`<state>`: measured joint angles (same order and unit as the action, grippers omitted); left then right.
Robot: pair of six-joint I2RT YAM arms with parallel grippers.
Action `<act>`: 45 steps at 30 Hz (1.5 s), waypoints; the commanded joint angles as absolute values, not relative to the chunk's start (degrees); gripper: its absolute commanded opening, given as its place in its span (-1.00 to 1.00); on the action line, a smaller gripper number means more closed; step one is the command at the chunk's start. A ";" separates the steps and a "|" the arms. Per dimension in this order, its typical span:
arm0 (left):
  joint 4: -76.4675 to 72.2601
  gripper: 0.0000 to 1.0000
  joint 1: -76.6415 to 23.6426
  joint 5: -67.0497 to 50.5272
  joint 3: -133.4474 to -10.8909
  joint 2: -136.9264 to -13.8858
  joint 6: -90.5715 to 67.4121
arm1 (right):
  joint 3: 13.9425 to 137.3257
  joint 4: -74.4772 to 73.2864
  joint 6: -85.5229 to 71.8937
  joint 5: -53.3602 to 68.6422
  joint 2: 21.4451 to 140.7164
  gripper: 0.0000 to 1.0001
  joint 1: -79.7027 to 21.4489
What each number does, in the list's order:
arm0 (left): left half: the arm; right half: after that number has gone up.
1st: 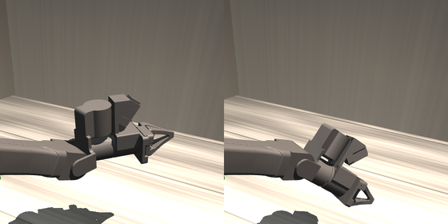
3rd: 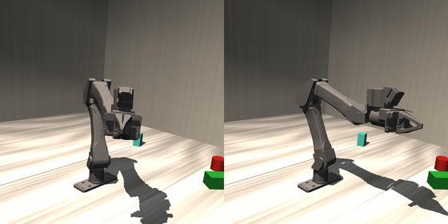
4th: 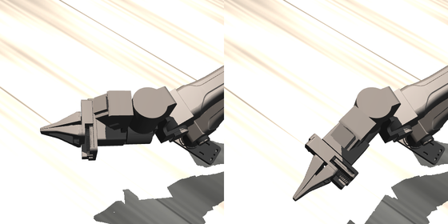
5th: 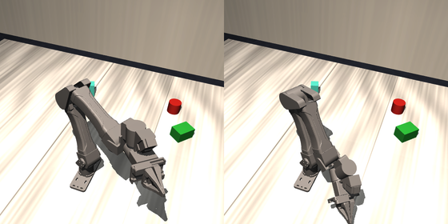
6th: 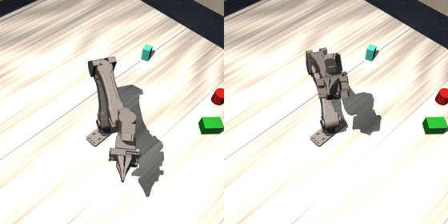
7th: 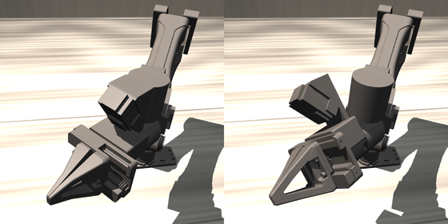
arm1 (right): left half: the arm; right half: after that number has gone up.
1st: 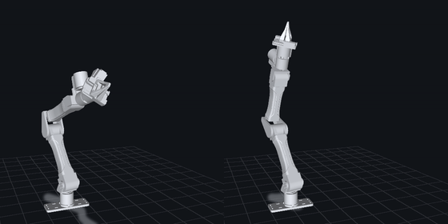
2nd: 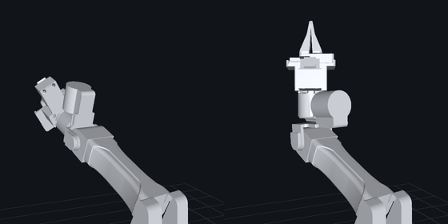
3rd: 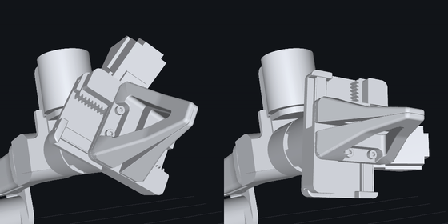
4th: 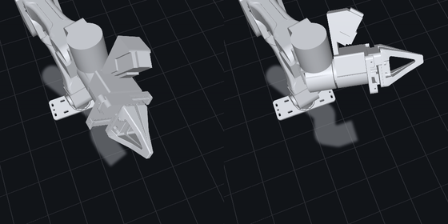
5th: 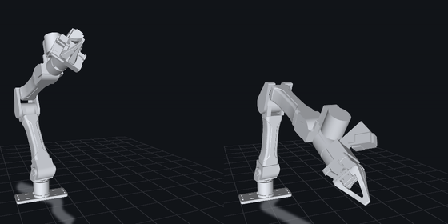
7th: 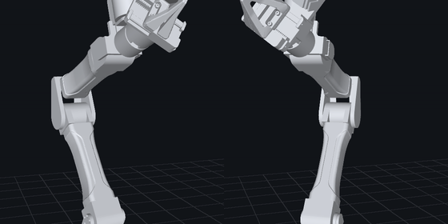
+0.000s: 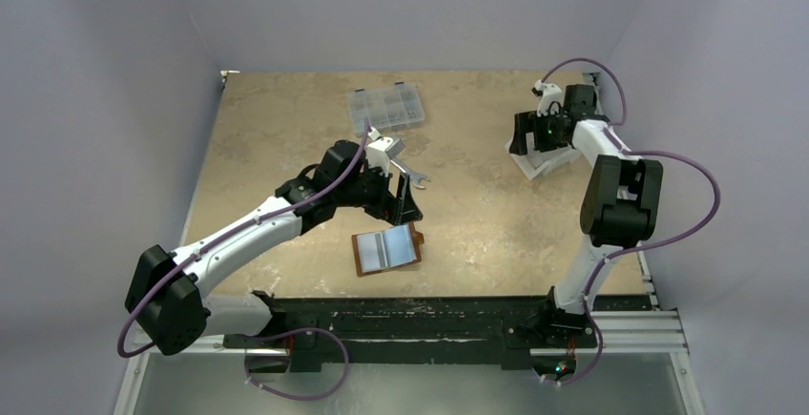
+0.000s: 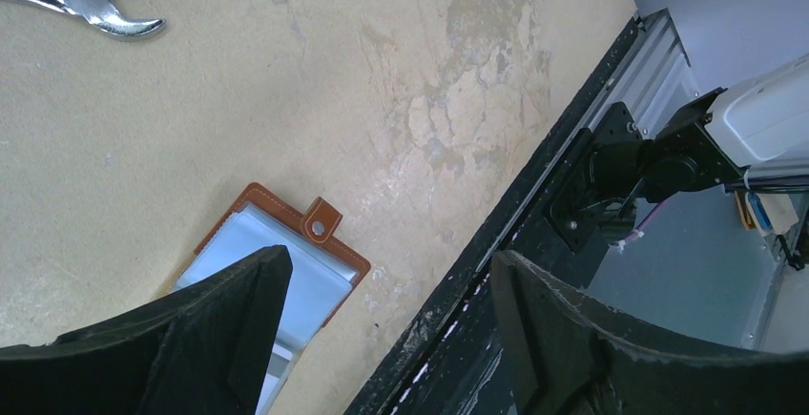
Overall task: Put the credit cards into the card holder
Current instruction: Pick up the credit card from the storage box.
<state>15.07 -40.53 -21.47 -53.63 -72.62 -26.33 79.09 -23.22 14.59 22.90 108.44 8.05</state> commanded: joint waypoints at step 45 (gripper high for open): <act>11.98 0.64 -40.26 -24.17 -53.35 -72.21 -25.93 | 81.95 -25.86 14.80 33.23 106.80 -0.05 9.58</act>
